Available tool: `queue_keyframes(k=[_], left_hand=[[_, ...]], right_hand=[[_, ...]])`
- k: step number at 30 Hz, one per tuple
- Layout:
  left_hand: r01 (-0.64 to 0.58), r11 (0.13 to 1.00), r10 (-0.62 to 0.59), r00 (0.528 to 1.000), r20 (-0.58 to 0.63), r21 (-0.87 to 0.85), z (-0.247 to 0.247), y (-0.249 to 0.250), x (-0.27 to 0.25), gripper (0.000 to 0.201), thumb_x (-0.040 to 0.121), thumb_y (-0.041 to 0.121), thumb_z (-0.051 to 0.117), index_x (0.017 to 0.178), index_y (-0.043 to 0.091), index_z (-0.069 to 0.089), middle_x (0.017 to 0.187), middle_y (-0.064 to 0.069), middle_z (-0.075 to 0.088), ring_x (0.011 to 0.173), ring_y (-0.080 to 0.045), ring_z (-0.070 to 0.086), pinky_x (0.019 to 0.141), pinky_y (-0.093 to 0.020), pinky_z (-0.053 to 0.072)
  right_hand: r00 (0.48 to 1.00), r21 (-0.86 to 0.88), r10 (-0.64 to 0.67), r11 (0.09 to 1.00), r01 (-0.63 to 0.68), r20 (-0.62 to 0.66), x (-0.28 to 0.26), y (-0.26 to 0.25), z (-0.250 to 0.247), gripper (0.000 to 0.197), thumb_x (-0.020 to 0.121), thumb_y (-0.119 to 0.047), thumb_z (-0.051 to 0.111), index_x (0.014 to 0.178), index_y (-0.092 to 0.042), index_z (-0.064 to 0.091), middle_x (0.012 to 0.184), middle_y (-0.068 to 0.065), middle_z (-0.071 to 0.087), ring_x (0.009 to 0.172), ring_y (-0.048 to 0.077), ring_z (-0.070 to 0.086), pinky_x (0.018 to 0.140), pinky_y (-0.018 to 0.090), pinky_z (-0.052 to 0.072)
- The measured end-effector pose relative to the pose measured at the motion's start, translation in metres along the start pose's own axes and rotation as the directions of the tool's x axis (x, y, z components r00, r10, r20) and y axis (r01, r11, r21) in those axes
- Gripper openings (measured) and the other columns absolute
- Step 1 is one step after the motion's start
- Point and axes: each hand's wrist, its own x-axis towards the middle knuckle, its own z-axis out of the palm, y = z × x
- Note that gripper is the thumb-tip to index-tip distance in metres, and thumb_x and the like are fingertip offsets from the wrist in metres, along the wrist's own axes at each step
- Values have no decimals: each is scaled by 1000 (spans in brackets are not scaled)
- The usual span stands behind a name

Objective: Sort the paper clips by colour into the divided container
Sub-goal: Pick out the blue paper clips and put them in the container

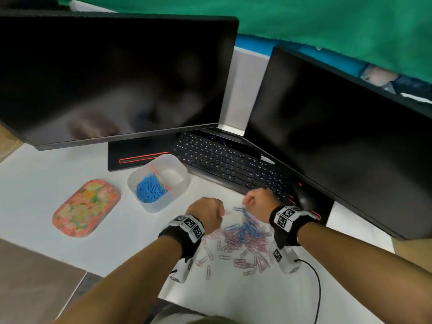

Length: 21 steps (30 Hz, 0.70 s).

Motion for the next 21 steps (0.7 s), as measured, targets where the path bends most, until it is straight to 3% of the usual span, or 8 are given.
queue_keyframes(k=[3,8,16,21], left_hand=[[-14,998,10,998,60,65,16,12,9,21,85,18,54,99,26,67,107,3,68,99,-20,63,84,-28,51],[-5,977,-25,990,138,214,35,22,17,23,86,24,56,107,18,65,112,-3,66,101,-24,62,88,-35,54],[42,953,-79,990,113,300,43,23,12,28,92,21,50,116,14,61,118,-8,63,106,-28,62,90,-39,53],[80,957,-108,991,84,280,43,20,6,27,90,18,50,113,12,61,115,-9,61,104,-29,62,86,-37,53]], right_hand=[[998,-24,59,998,-59,16,-12,22,6,23,81,-6,53,80,-20,71,76,-4,63,74,16,62,59,13,42],[999,-60,34,998,-33,8,-11,36,14,26,80,-6,50,84,-23,70,89,1,67,83,21,65,74,25,53],[994,-182,-103,978,106,23,13,18,24,22,86,-6,56,104,-15,66,106,4,63,90,23,63,78,33,55],[991,-253,-117,958,131,70,18,16,29,23,85,-1,51,99,-15,63,103,9,64,87,27,63,75,35,55]])
